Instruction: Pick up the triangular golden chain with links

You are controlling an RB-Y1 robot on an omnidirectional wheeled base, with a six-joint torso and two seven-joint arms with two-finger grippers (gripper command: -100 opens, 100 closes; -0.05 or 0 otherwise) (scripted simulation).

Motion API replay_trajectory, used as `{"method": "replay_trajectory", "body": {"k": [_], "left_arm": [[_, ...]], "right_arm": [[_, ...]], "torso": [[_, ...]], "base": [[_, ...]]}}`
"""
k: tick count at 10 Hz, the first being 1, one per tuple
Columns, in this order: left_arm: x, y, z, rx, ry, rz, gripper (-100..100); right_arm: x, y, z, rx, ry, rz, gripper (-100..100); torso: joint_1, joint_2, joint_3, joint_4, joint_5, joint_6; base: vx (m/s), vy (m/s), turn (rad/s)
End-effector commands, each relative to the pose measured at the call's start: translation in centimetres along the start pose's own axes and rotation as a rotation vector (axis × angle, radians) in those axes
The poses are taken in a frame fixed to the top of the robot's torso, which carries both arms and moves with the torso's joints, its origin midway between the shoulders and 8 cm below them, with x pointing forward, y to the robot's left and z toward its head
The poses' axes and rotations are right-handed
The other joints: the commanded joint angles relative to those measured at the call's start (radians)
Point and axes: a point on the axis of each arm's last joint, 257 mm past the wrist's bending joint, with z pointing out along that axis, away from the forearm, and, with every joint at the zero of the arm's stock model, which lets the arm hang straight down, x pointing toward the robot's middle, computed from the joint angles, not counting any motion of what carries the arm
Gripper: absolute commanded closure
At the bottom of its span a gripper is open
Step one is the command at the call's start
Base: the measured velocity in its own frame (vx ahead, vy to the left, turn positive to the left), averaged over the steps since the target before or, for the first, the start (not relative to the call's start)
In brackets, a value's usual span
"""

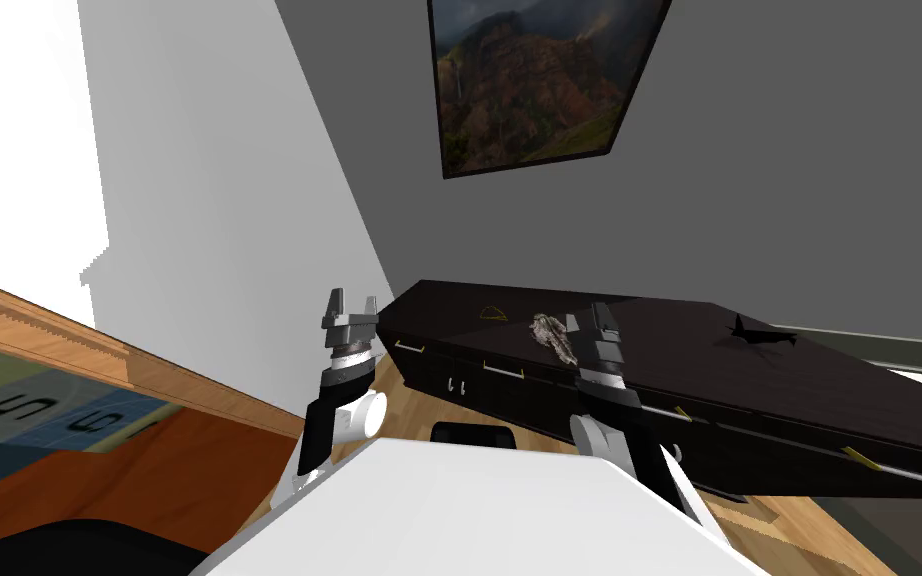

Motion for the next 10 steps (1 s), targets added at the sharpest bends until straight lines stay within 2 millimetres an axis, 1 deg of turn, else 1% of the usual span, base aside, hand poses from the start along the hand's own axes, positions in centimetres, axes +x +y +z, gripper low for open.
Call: {"method": "replay_trajectory", "body": {"k": [1, 5, 6, 8, 9, 10], "left_arm": [[0.0, 0.0, 0.0, 0.0, 0.0, 0.0, 0], [0.0, 0.0, 0.0, 0.0, 0.0, 0.0, 0], [0.0, 0.0, 0.0, 0.0, 0.0, 0.0, 0], [0.0, 0.0, 0.0, 0.0, 0.0, 0.0, 0], [0.0, 0.0, 0.0, 0.0, 0.0, 0.0, 0], [0.0, 0.0, 0.0, 0.0, 0.0, 0.0, 0]], "right_arm": [[0.4, -0.4, -0.1, 0.002, 0.05, -0.062, -100], [1.3, -2.0, -0.6, 0.003, 0.176, -0.244, -100], [1.3, -2.0, -0.5, 0.002, 0.184, -0.248, -100], [1.7, -3.2, -0.9, 0.0, 0.261, -0.365, -100], [1.7, -3.2, -0.9, -0.002, 0.27, -0.37, -100], [1.9, -3.9, -1.2, -0.004, 0.313, -0.435, -100]], "torso": [[0.0, 0.0, 0.0, 0.0, 0.0, 0.0], [0.005, 0.003, 0.002, 0.001, 0.001, 0.0], [0.005, 0.004, 0.002, 0.001, 0.001, 0.0], [0.002, 0.002, 0.001, 0.001, 0.001, 0.0], [0.004, 0.003, 0.002, 0.001, 0.001, 0.0], [0.003, 0.002, 0.001, 0.001, 0.001, 0.0]], "base": [[-0.011, 0.03, 0.114], [-0.05, 0.068, 0.134], [-0.035, 0.048, 0.044], [-0.037, 0.054, 0.154], [-0.029, 0.059, 0.045], [-0.021, 0.06, 0.108]]}}
